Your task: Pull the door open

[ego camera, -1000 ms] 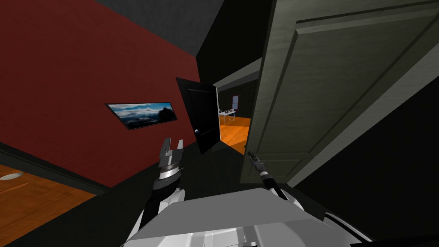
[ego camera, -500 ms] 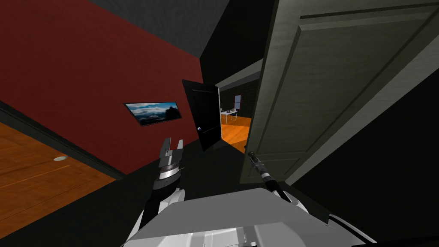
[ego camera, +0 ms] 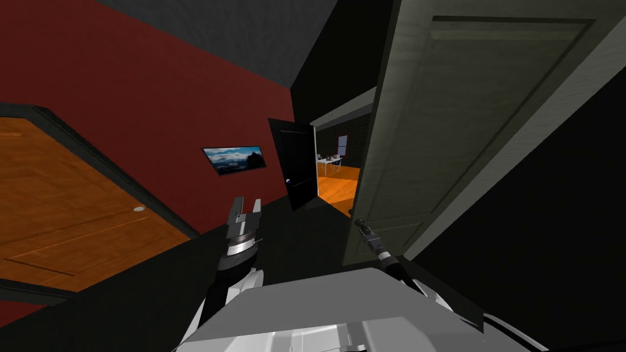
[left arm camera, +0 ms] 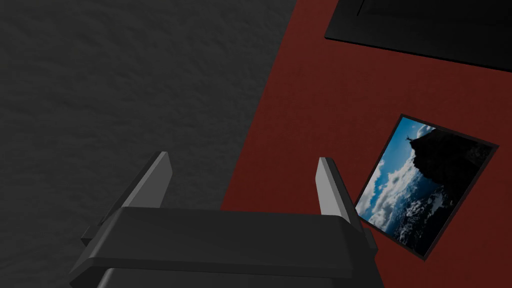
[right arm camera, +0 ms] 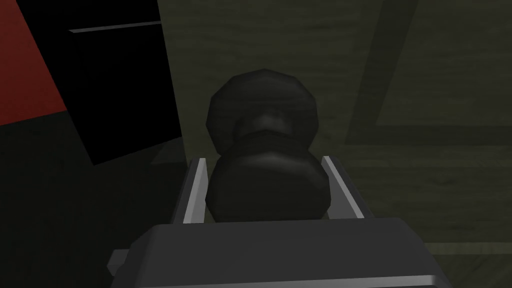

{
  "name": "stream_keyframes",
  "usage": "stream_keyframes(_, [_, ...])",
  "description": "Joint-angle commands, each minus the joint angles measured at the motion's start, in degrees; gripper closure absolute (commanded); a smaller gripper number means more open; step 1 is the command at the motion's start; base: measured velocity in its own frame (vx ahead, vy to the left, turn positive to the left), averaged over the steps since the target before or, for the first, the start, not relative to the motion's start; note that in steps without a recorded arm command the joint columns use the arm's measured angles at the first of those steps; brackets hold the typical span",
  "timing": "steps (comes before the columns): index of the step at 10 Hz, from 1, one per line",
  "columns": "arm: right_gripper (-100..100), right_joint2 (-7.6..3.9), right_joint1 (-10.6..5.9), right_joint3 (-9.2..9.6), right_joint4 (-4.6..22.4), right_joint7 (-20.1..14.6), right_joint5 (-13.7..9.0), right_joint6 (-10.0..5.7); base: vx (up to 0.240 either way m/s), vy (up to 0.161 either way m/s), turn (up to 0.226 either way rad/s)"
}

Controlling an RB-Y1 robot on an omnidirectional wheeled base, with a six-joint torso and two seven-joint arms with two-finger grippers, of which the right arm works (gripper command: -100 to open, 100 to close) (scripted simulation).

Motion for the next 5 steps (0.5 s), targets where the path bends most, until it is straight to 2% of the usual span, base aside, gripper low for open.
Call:
stream_keyframes(1, [100, -0.63, 0.53, 0.67, -0.13, -0.87, 0.30, -1.14, -0.194, -0.067, 0.076])
stream_keyframes(2, [100, -0.32, 0.21, 0.50, 0.20, -0.57, 0.24, -0.66, -0.087, -0.030, 0.018])
stream_keyframes(3, [100, -0.67, 0.72, 1.09, 0.57, -1.20, 0.53, -1.69, -0.113, -0.047, 0.135])
stream_keyframes(5, [100, -1.09, 1.10, 1.52, 0.86, -1.74, 0.73, -2.71, -0.168, -0.059, 0.124])
